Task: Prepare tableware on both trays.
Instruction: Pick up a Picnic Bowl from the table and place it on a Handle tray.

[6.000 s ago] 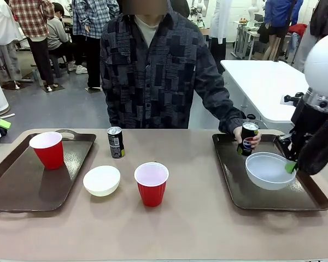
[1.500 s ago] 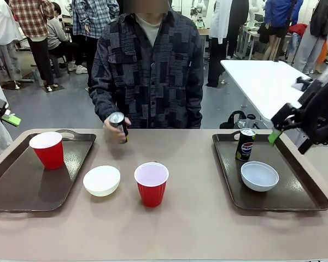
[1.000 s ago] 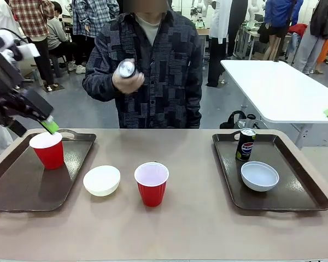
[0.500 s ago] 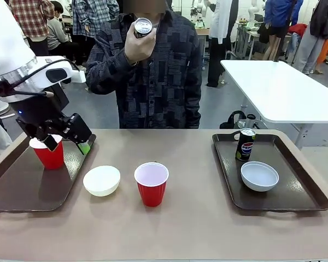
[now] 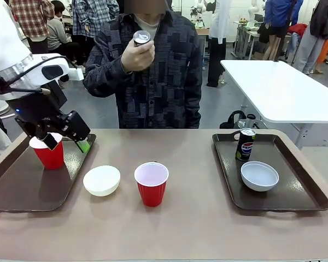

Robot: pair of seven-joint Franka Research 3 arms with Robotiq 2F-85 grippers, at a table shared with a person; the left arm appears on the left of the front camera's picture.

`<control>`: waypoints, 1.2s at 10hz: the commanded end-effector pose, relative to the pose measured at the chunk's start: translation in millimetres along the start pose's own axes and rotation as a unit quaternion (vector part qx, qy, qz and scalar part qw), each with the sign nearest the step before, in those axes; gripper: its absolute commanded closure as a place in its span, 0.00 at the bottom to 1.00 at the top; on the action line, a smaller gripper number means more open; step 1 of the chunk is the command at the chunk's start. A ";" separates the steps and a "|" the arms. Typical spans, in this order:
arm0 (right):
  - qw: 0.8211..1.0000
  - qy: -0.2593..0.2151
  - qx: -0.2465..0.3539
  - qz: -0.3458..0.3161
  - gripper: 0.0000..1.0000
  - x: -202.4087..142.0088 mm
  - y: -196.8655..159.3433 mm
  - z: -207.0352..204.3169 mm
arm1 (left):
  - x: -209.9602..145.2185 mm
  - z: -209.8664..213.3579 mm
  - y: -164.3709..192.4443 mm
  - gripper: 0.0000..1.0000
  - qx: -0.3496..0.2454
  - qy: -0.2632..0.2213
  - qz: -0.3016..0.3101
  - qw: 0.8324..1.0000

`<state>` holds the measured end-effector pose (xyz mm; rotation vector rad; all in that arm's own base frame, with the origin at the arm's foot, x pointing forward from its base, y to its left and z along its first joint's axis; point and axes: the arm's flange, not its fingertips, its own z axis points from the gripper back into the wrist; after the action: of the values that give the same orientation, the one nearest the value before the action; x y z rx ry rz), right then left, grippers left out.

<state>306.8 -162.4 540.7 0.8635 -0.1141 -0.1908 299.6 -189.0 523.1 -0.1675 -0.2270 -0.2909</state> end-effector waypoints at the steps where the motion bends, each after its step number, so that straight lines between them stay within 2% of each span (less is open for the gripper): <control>1: 1.000 -0.001 0.004 0.002 0.00 -0.4 1.6 0.7 | 39.7 -47.9 -15.6 0.00 0.068 -0.002 0.029 0.997; 3: 1.000 -0.001 0.004 0.002 0.00 -0.4 1.6 0.7 | 66.4 -90.1 -19.7 0.00 0.112 -0.003 0.040 0.993; 6: 1.000 -0.001 0.004 0.002 0.00 -0.4 1.6 0.7 | 89.9 -135.5 -10.6 0.00 0.138 0.017 0.056 0.989; 7: 1.000 -0.001 0.004 0.002 0.00 -0.4 1.6 0.7 | 82.3 -130.2 -8.5 0.00 0.126 0.025 0.051 0.990; 8: 1.000 -0.001 0.004 0.002 0.00 -0.4 1.6 0.7 | 40.6 -94.2 -5.3 0.00 0.130 0.024 0.029 0.991; 9: 1.000 -0.001 0.004 0.002 0.00 -0.4 1.6 0.7 | -13.8 -54.3 0.7 0.00 0.109 0.012 -0.019 0.994; 10: 1.000 -0.001 0.004 0.002 0.00 -0.4 1.6 0.7 | -31.5 -40.7 11.5 0.00 0.091 0.009 -0.017 0.996; 12: 1.000 -0.001 0.004 0.002 0.00 -0.4 1.6 0.7 | -30.5 -46.9 18.7 0.00 0.096 0.026 -0.002 0.995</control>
<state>306.8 -162.3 541.4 0.8586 -0.1148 -0.1930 288.2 -182.7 477.3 0.0298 -0.2253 -0.2748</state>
